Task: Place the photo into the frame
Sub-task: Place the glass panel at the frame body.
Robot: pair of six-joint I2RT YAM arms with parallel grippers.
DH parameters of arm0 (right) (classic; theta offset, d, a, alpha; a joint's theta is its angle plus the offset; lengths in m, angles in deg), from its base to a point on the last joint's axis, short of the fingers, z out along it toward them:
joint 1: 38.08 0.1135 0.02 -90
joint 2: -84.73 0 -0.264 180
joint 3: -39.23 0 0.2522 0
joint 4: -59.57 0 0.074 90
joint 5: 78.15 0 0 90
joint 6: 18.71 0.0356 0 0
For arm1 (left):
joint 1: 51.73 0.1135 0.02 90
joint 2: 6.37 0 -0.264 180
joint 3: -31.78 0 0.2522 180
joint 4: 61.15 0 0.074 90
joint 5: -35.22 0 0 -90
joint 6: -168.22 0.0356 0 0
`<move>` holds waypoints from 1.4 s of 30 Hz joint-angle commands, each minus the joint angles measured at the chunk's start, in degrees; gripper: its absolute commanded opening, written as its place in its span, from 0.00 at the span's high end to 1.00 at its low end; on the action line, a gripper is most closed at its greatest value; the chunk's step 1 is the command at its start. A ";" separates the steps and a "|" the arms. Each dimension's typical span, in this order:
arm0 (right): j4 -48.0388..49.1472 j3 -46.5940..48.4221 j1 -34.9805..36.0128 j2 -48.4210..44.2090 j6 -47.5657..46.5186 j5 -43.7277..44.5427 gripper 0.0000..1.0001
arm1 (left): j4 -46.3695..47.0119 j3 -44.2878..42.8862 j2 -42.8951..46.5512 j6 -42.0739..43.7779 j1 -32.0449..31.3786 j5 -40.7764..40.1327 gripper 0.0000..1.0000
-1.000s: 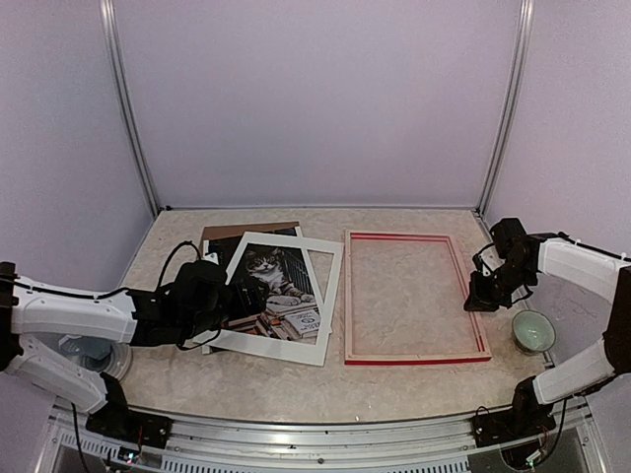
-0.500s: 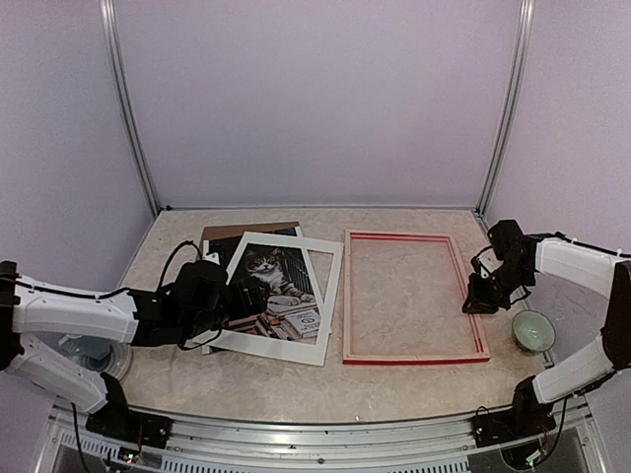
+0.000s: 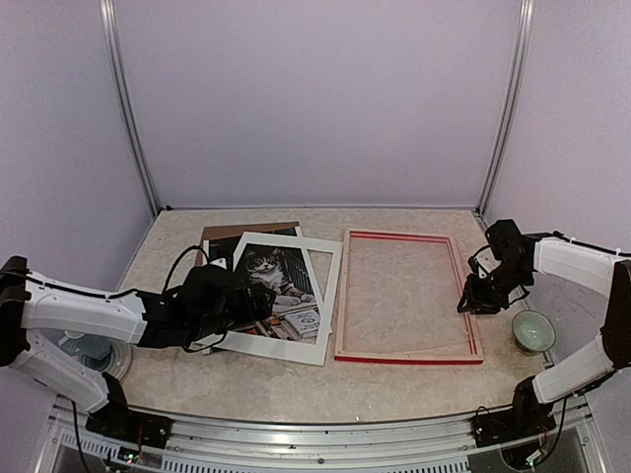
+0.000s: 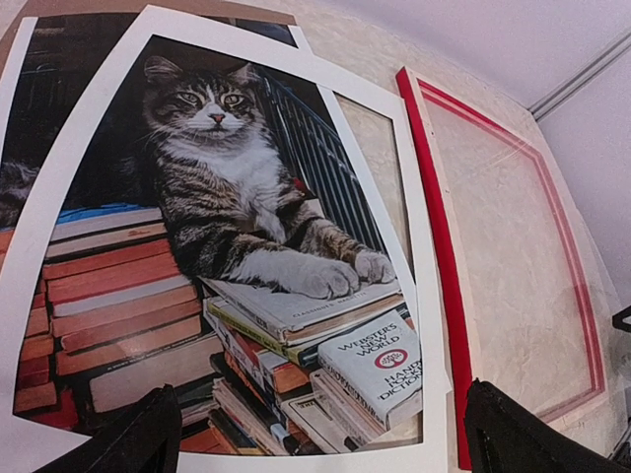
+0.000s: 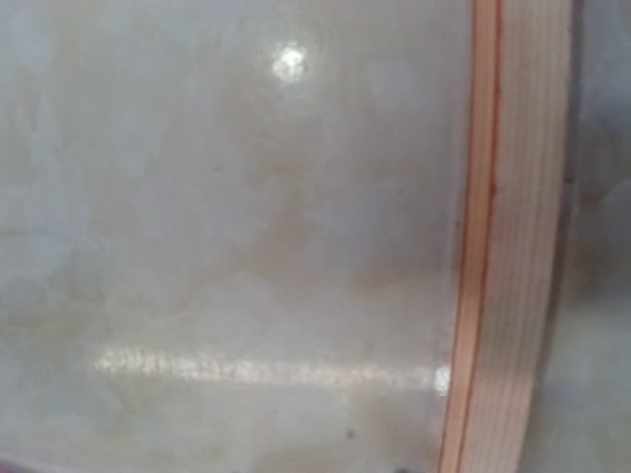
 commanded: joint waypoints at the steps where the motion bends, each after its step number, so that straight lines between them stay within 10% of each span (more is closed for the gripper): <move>1: -0.45 1.68 0.76 -0.92 -0.22 1.32 0.62 | 0.91 -1.26 -0.92 -0.18 -0.83 0.31 0.01; 14: -1.31 1.94 0.86 -2.04 0.90 4.96 0.26 | 0.68 -4.55 -5.23 0.17 -1.34 0.93 0.01; 42: 6.95 6.26 5.61 8.42 6.86 10.13 0.20 | 4.77 -18.24 -19.67 3.80 0.86 6.37 0.01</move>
